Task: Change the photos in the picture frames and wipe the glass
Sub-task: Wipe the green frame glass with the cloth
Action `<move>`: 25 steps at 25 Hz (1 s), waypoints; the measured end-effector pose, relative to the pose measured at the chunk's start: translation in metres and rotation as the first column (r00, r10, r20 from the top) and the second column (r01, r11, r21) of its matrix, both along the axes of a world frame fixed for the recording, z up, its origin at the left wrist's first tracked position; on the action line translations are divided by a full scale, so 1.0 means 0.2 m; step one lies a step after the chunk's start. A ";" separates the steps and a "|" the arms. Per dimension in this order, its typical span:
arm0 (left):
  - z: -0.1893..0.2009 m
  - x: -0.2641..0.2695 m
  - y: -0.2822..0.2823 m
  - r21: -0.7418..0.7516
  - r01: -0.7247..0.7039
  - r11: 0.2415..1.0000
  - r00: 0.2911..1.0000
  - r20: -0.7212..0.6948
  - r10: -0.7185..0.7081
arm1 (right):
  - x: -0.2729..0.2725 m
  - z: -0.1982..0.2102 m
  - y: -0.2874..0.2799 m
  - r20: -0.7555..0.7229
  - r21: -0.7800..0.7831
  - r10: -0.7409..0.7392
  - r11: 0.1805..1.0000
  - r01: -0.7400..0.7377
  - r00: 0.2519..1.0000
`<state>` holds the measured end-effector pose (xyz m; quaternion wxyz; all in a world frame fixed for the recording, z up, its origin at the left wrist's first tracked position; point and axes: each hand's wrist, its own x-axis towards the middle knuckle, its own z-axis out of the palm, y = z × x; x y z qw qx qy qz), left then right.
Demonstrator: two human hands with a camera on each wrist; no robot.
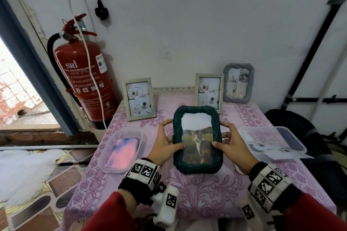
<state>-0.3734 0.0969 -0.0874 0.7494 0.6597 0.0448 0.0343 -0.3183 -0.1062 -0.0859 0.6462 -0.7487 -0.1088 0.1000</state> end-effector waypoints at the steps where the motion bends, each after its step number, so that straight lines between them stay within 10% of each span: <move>1: 0.02 0.01 0.01 -0.009 -0.008 1.000 1.000 0.011 0.008 | 0.01 0.02 0.02 -0.006 0.050 0.003 0.999 -0.002 1.000; 25: 0.19 0.17 0.28 -0.088 0.064 0.994 0.986 0.162 -0.049 | 0.32 0.31 0.32 -0.216 0.474 0.130 0.880 -0.013 0.968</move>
